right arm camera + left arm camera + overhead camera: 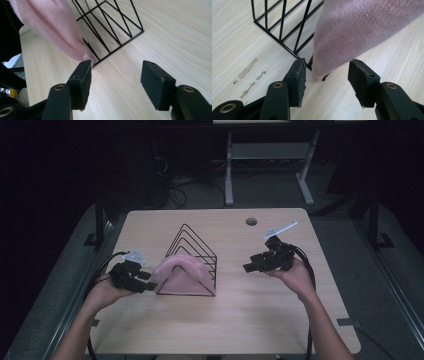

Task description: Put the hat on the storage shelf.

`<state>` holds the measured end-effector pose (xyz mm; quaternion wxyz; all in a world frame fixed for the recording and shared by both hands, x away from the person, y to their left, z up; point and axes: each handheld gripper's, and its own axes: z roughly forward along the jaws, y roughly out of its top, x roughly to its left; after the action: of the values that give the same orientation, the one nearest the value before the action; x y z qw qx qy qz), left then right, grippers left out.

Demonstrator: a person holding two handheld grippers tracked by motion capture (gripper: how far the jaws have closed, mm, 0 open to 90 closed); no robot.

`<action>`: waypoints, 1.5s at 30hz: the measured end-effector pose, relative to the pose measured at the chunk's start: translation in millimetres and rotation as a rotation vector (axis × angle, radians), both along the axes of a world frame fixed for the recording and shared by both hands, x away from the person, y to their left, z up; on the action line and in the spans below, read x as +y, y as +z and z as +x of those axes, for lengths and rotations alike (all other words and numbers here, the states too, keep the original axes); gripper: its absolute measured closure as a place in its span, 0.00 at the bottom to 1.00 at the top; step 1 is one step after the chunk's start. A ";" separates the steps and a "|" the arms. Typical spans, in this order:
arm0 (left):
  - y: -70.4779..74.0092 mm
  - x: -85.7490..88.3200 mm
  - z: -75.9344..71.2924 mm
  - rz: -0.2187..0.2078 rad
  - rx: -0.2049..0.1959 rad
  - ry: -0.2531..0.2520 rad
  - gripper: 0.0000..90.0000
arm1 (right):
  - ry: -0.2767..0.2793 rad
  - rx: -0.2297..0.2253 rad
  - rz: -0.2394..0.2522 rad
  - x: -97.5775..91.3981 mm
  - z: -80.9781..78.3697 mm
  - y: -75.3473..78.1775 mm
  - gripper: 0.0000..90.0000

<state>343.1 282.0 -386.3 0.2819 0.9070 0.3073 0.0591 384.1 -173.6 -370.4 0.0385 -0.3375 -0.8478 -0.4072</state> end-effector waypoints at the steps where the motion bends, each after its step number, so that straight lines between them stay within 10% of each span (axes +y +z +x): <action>1: -0.2 0.5 -0.1 0.001 -0.001 0.000 0.52 | -0.005 0.004 -0.004 -2.4 -0.8 -0.8 0.45; 45: -21.4 12.0 -15.6 -0.032 0.010 0.083 0.37 | -0.162 0.052 -0.051 -71.4 -41.2 -42.4 0.36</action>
<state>327.5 294.0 -407.7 0.2922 0.8891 0.3469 0.0612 342.8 -245.0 -412.8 0.0186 -0.4164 -0.8265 -0.3782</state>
